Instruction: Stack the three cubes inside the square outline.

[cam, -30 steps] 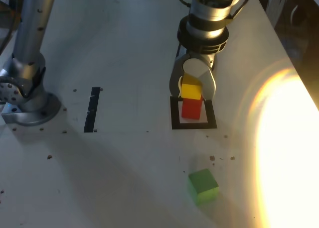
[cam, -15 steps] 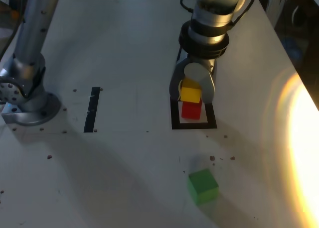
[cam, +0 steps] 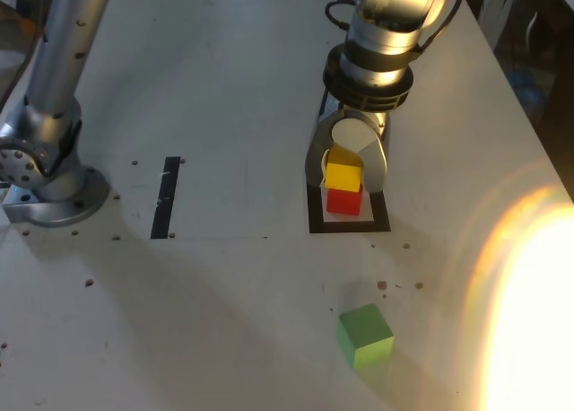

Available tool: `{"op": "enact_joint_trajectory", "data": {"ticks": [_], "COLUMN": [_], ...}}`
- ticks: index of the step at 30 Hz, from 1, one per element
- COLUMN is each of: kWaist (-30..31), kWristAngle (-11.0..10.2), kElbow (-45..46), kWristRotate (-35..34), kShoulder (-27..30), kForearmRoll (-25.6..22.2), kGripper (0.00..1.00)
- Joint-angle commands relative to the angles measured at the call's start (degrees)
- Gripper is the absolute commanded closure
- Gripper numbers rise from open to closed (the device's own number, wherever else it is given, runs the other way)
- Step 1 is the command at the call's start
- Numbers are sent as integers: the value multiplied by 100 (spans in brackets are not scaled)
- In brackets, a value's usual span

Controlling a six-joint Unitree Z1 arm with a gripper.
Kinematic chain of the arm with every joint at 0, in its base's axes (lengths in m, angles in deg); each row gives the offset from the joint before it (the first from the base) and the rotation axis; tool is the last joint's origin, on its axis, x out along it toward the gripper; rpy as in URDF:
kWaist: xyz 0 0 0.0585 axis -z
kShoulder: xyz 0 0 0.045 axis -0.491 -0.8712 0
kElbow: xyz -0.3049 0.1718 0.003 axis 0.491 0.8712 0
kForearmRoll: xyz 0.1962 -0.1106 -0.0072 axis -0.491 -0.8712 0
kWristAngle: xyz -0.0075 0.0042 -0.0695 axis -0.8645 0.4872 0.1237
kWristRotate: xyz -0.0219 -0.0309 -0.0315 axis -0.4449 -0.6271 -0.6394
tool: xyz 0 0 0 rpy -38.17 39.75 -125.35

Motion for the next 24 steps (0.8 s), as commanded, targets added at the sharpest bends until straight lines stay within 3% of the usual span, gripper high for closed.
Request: {"op": "enact_joint_trajectory", "data": {"ticks": [1,6,9,16,24], "kWaist": [-12,-25,-45,-81,-6], "kWristAngle": [18,25,-5,-106,-35], "kElbow": [4,13,15,53,250], "kWristRotate": [9,9,9,-13,-119], "kShoulder": [-35,-25,37,227,494], "kForearmRoll": [22,73,64,-7,-145], "kGripper": [44,19,10,4,1]}}
